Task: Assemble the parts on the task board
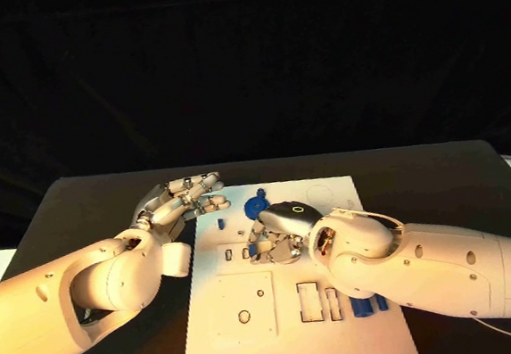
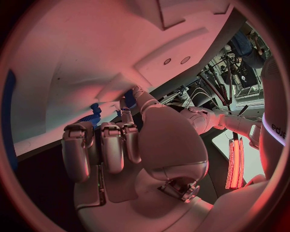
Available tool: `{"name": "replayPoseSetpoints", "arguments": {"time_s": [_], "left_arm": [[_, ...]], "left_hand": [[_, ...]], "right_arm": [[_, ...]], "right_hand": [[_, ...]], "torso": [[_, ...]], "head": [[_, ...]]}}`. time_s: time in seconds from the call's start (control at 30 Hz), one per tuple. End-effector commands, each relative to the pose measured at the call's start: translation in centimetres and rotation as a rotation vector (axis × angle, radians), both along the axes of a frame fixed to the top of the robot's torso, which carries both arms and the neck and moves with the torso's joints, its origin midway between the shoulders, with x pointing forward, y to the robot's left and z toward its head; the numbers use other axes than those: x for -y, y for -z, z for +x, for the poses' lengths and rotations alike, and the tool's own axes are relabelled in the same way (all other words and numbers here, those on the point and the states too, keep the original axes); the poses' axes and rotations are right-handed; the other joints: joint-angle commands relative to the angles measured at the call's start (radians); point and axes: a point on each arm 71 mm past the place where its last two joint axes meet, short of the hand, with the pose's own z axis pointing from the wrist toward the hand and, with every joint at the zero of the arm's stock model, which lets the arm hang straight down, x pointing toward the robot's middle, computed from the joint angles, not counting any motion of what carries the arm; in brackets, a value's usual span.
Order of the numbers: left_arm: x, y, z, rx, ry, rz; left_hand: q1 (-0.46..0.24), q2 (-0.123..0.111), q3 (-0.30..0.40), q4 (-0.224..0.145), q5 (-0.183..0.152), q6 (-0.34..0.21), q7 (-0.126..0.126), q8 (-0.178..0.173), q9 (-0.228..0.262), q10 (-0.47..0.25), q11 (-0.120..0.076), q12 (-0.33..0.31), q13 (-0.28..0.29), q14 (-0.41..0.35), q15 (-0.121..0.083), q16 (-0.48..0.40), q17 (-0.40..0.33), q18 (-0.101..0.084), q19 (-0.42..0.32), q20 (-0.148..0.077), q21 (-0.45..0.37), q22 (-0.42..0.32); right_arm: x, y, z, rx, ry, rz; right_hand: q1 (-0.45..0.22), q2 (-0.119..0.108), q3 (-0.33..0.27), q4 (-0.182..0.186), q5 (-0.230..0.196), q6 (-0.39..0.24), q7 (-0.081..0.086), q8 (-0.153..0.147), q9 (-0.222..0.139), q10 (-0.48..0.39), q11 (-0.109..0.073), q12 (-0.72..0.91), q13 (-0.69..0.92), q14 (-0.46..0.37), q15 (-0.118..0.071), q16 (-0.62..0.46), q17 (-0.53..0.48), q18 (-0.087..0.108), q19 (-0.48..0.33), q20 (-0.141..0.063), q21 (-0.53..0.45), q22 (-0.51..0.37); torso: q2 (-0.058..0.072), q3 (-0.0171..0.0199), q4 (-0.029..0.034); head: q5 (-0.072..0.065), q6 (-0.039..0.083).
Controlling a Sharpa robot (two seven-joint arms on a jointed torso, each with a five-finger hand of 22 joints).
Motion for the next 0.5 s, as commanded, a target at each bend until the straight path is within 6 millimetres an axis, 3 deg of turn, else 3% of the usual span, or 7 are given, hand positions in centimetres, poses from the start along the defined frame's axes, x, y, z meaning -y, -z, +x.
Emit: {"name": "replayPoseSetpoints", "arguments": {"time_s": [0.03,0.3,0.5], "left_arm": [[0.13,-0.18,0.02,0.015,0.003,-0.009],[0.14,-0.17,0.03,0.014,0.005,-0.009],[0.17,-0.16,0.04,0.013,0.006,-0.01]], "left_hand": [[0.008,-0.005,0.007,0.002,-0.004,-0.004,0.005,-0.007,-0.001,-0.006,-0.003,-0.003,-0.001,-0.001,0.004,-0.005,0.001,0.019,0.003,0.002,-0.004,-0.001],[0.008,-0.005,0.007,0.002,-0.004,-0.004,0.005,-0.007,-0.001,-0.006,-0.003,-0.003,-0.001,-0.001,0.004,-0.005,0.001,0.019,0.003,0.002,-0.004,-0.001],[0.008,-0.005,0.007,0.002,-0.004,-0.004,0.005,-0.007,-0.001,-0.006,-0.003,-0.003,-0.001,-0.001,0.004,-0.005,0.001,0.019,0.003,0.002,-0.004,-0.001]], "right_arm": [[0.44,1.44,-0.18,-0.042,0.016,-0.09],[0.44,1.21,-0.16,-0.019,0.025,-0.064],[0.36,1.07,-0.18,-0.006,0.026,-0.046]], "right_hand": [[-0.006,-0.009,-0.006,0.001,0.002,-0.009,0.005,-0.01,-0.004,0.083,0.01,-0.015,0.238,0.101,0.011,-0.003,0.248,-0.005,0.084,0.005,-0.004,0.223],[-0.041,-0.042,-0.029,0.014,-0.015,-0.086,0.031,-0.02,-0.028,0.062,0.033,-0.069,0.213,0.099,0.031,-0.006,0.242,-0.004,0.083,0.021,-0.006,0.221],[-0.068,-0.06,-0.063,0.036,-0.033,-0.111,0.036,-0.017,-0.031,0.059,0.039,-0.076,0.209,0.099,0.037,-0.008,0.238,-0.004,0.082,0.03,-0.006,0.22]], "torso": [[0.0,-0.0002,0.0002],[0.0,-0.0003,-0.001],[0.0,-0.0002,-0.0004]], "head": [[0.001,0.0],[0.005,0.002],[0.005,0.002]]}}
